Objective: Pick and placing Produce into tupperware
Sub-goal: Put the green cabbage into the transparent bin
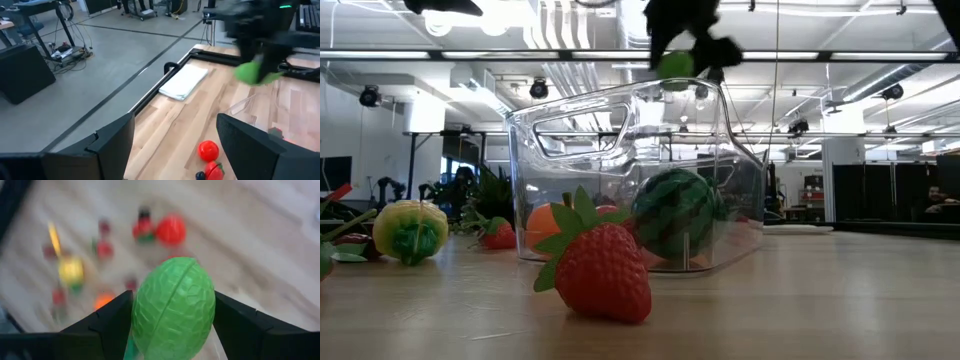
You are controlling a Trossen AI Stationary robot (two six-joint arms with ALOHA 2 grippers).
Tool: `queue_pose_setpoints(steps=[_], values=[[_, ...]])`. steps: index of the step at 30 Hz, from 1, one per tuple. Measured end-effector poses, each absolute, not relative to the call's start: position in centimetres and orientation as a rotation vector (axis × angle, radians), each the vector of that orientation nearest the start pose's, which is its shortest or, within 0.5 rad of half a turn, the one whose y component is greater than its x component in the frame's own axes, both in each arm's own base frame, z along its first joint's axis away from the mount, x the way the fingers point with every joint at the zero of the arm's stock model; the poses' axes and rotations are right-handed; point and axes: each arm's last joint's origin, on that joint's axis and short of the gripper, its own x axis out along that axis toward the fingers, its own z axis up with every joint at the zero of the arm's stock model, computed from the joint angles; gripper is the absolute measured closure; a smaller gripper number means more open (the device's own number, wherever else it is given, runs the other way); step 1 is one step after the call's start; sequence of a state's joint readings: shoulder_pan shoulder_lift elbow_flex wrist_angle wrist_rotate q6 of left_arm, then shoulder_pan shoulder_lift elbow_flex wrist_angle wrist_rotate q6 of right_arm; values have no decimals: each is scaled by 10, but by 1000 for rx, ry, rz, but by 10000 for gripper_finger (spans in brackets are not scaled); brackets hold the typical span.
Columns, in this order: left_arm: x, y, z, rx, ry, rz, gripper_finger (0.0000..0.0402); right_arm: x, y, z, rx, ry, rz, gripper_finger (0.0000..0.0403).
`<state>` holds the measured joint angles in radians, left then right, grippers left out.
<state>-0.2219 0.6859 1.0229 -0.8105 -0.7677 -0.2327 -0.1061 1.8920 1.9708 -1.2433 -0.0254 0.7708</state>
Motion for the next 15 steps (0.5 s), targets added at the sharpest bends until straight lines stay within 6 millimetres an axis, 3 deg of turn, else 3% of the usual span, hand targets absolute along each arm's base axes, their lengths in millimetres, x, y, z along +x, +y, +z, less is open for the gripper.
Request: queue_pose_setpoints(steps=[4, 8, 15], values=[[115, -6, 365, -90, 355, 579, 135, 365, -1, 338, 635, 1209, -497, 157], [135, -12, 354, -125, 437, 514, 135, 363, 21, 323, 556, 1225, -506, 150], [170, -24, 318, -251, 657, 488, 135, 378, 28, 293, 543, 1141, -493, 130]])
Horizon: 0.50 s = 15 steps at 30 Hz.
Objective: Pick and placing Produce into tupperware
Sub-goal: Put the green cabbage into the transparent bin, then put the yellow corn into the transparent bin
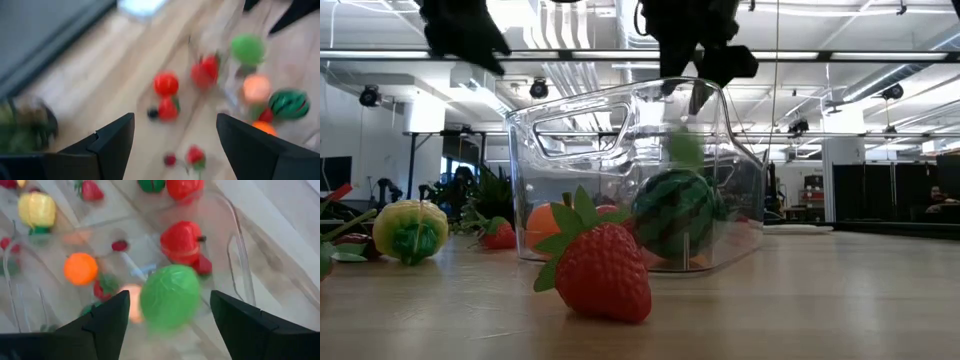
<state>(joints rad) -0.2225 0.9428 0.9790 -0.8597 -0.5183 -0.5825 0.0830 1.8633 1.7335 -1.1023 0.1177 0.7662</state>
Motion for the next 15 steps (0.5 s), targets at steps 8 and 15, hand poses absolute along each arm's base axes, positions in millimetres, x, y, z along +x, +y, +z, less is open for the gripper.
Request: queue_pose_setpoints(steps=[8, 15], values=[[182, -33, 283, -399, 925, 527, 135, 372, 29, 291, 405, 1072, -627, 85], [182, -51, 269, -273, 1054, 356, 135, 349, 41, 334, 256, 938, -609, 57]])
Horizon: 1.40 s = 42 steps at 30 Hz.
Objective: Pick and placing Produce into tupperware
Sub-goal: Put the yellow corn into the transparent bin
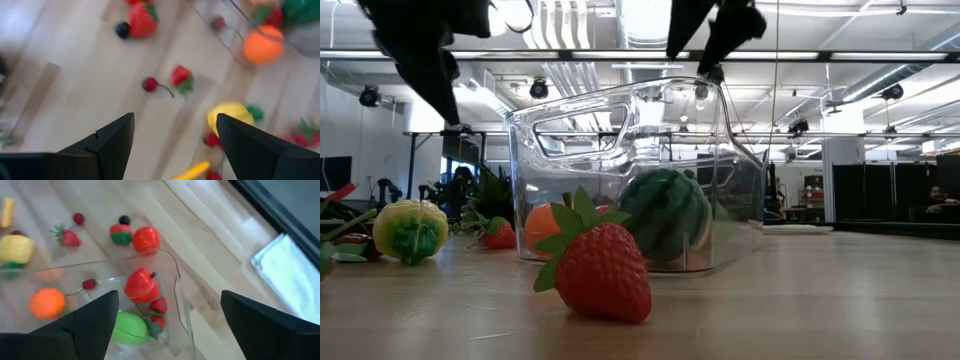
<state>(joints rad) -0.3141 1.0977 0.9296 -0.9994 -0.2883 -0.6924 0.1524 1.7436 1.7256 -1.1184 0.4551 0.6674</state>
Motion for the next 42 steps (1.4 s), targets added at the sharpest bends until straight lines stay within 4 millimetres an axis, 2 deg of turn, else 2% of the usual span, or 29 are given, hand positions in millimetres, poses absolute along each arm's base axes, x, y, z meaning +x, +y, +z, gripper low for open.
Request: queue_pose_setpoints(steps=[4, 9, 17, 21, 25, 30, 33, 38, 42], values=[[179, -57, 264, -225, 1131, 304, 135, 329, 49, 354, 202, 915, -540, 53], [172, -59, 253, -146, 1332, 279, 135, 307, 59, 373, 188, 888, -490, 55], [186, -69, 225, -169, 1563, 262, 135, 291, 67, 380, 190, 888, -485, 56], [198, -69, 207, -375, 1623, 507, 135, 290, 68, 375, 219, 899, -509, 57], [203, -70, 196, -539, 1605, 745, 135, 290, 69, 367, 228, 918, -524, 54], [207, -74, 196, -699, 1441, 886, 135, 290, 70, 361, 240, 930, -540, 55], [205, -79, 199, -691, 1386, 790, 135, 290, 70, 358, 235, 939, -543, 58], [192, -92, 203, -367, 1468, 444, 135, 290, 70, 354, 228, 953, -545, 55], [183, -100, 203, -154, 1515, 243, 135, 290, 70, 353, 221, 958, -541, 53]])
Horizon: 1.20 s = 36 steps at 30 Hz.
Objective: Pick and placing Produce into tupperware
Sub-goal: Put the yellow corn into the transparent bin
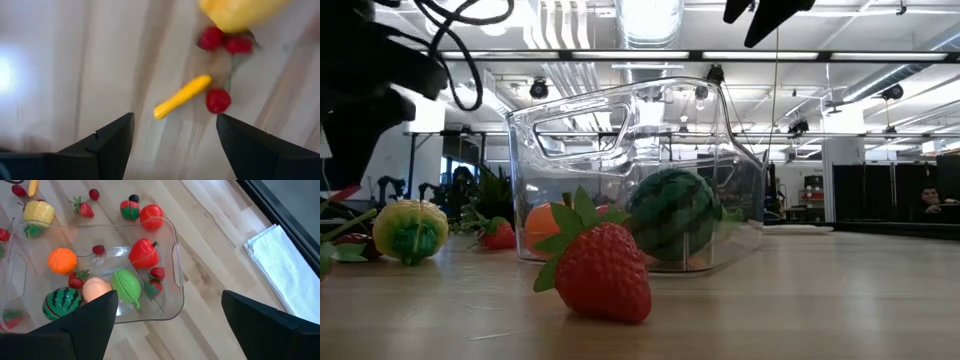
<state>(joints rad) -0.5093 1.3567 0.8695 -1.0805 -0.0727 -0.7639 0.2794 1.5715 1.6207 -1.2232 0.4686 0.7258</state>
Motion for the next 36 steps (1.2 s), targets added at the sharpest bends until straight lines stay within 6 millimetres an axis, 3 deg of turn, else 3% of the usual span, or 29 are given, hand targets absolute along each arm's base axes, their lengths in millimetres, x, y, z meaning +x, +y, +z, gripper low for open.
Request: queue_pose_setpoints(steps=[7, 13, 20, 25, 36], values=[[182, -104, 185, 22, 1593, 117, 135, 290, 70, 353, 220, 958, -542, 57], [183, -105, 163, 83, 1651, 111, 135, 290, 70, 353, 222, 956, -545, 54], [186, -107, 157, 105, 1643, 79, 138, 290, 70, 352, 232, 953, -550, 60], [193, -111, 156, 134, 1578, -18, 173, 291, 70, 352, 232, 953, -551, 58], [187, -108, 142, 133, 1642, -23, 253, 291, 70, 351, 233, 951, -551, 55]])
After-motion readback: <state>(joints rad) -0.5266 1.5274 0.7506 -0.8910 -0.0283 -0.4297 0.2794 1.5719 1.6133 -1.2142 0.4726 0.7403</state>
